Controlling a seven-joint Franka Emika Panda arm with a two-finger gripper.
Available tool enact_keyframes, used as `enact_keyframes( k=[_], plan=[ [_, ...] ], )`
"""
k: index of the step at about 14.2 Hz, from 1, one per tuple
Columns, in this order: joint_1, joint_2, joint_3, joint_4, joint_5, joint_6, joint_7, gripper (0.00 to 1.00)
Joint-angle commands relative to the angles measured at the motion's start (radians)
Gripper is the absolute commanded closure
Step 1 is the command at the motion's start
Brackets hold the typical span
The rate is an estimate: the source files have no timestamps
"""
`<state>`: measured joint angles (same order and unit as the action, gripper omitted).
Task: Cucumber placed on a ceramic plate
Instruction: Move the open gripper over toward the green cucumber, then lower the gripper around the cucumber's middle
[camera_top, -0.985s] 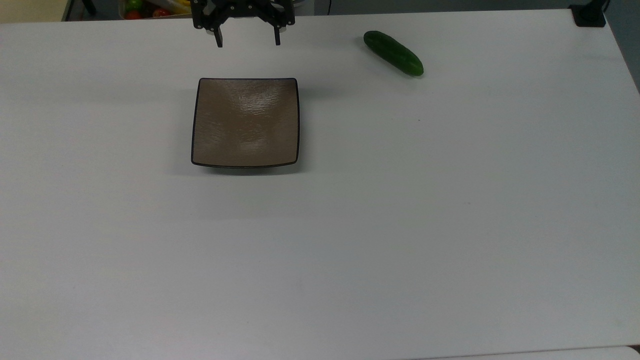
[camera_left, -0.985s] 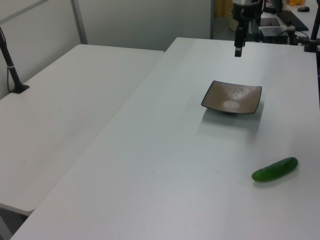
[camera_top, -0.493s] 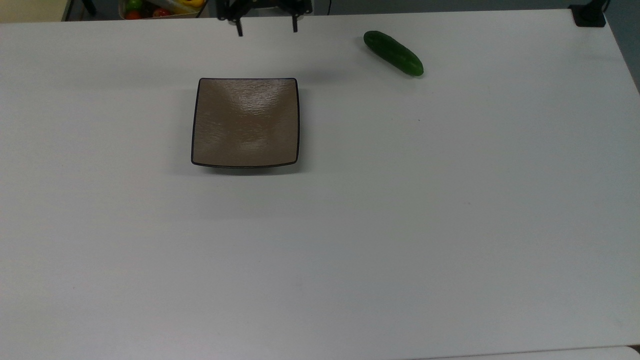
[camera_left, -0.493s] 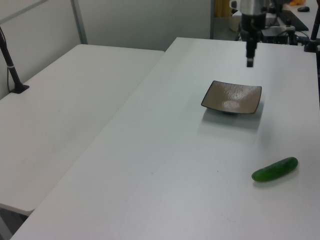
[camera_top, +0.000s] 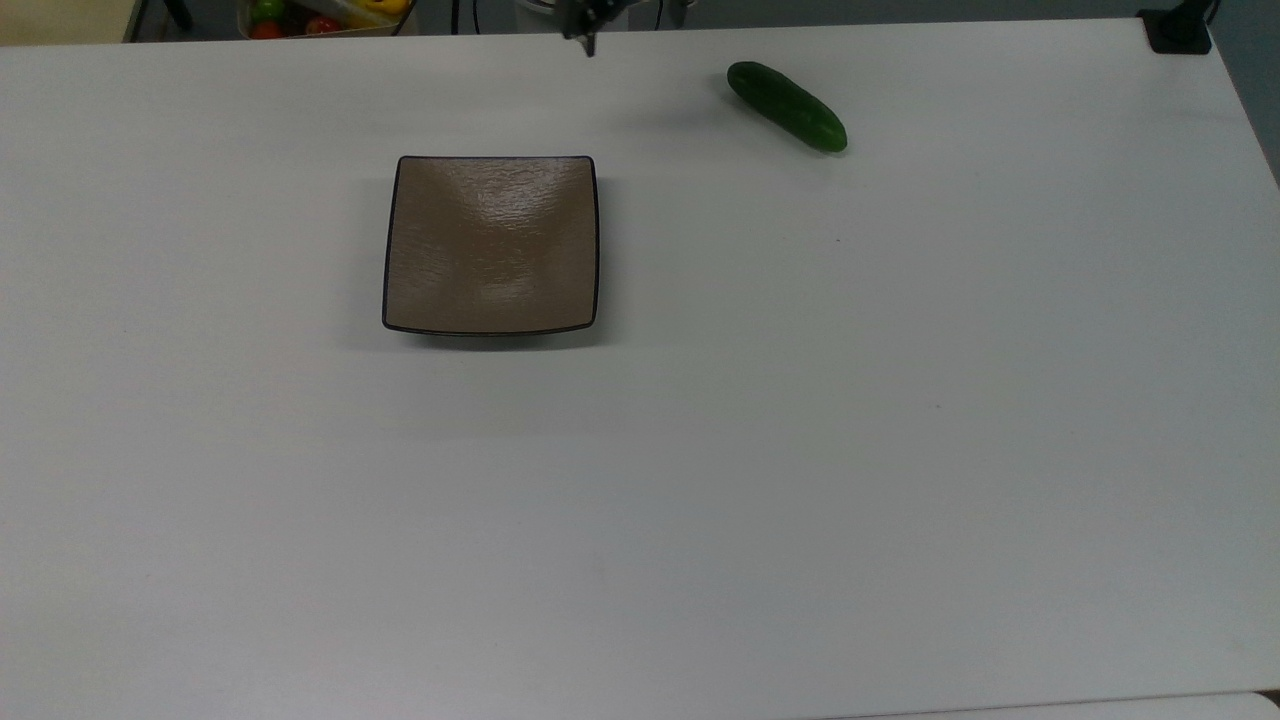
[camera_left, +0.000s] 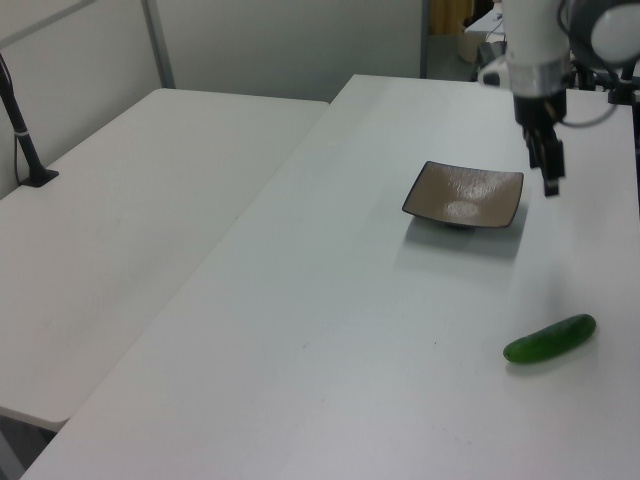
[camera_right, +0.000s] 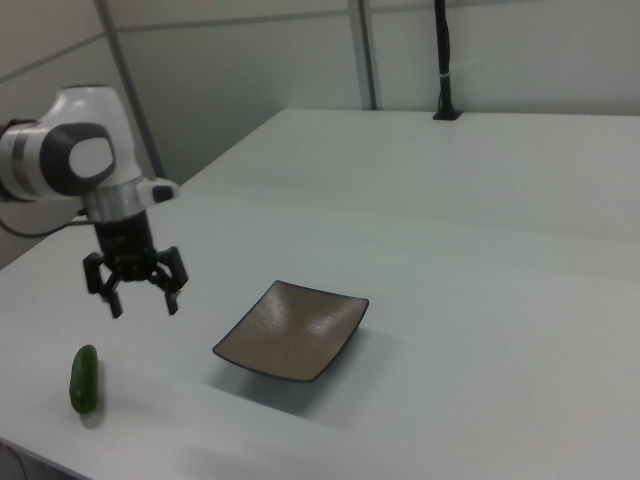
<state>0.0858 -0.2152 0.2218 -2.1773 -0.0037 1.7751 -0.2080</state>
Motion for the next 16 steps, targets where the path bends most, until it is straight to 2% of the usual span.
enact_keyframes(
  k=[1, 3, 6, 10, 13, 16],
  plan=[
    [0.009, -0.036, 0.076, -0.059, 0.005, -0.017, -0.102, 0.00],
    [0.021, -0.033, 0.119, -0.074, 0.021, -0.011, -0.106, 0.00],
    [0.022, -0.013, 0.227, -0.119, 0.037, 0.024, -0.106, 0.00],
    [0.037, 0.057, 0.270, -0.134, 0.039, 0.122, -0.102, 0.00],
    [0.054, 0.085, 0.274, -0.136, 0.039, 0.187, -0.094, 0.00],
    [0.063, 0.102, 0.300, -0.166, 0.039, 0.268, -0.091, 0.00]
  ],
)
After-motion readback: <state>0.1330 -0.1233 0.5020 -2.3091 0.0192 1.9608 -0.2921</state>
